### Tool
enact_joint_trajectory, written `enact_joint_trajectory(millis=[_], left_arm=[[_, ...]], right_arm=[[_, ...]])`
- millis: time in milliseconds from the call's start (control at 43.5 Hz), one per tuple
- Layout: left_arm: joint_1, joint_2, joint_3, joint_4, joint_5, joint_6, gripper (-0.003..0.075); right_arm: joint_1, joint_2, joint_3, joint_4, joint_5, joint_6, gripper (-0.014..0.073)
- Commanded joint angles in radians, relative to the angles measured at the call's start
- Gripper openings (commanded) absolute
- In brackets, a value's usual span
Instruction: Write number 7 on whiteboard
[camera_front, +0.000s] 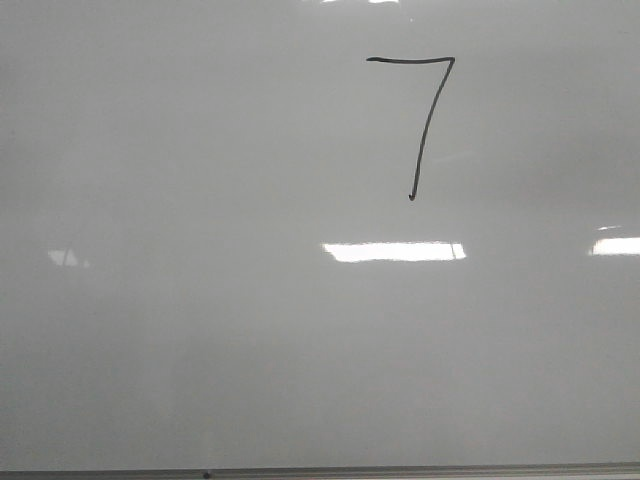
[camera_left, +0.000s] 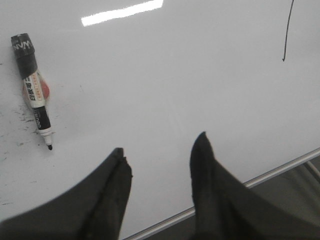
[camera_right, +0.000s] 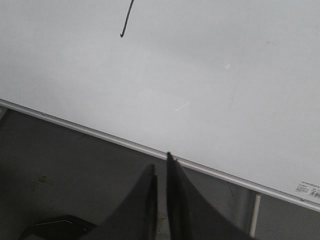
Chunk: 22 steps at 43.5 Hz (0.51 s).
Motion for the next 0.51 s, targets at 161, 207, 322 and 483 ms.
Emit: enact_joint_trajectory(millis=[161,207,322,483], left_arm=[[-0.007,0.003,-0.028,-0.008,-0.095,-0.001,-0.0020],[-0.007,0.003,-0.028,-0.015,-0.092,-0.001,-0.0020],[-0.007,0.003,-0.028,-0.015,-0.092,-0.001,-0.0021],[-0.007,0.003,-0.028,-0.015,-0.092,-0.001,-0.0020]], right_arm=[[-0.004,0.002,-0.026,-0.012,-0.074,0.001,-0.0067],[-0.004,0.002,-0.026,-0.012,-0.071,0.001,-0.0067],[-0.004,0.002,-0.026,-0.012,-0.068,0.001,-0.0067],[-0.004,0.002,-0.026,-0.012,-0.068,0.001,-0.0067]])
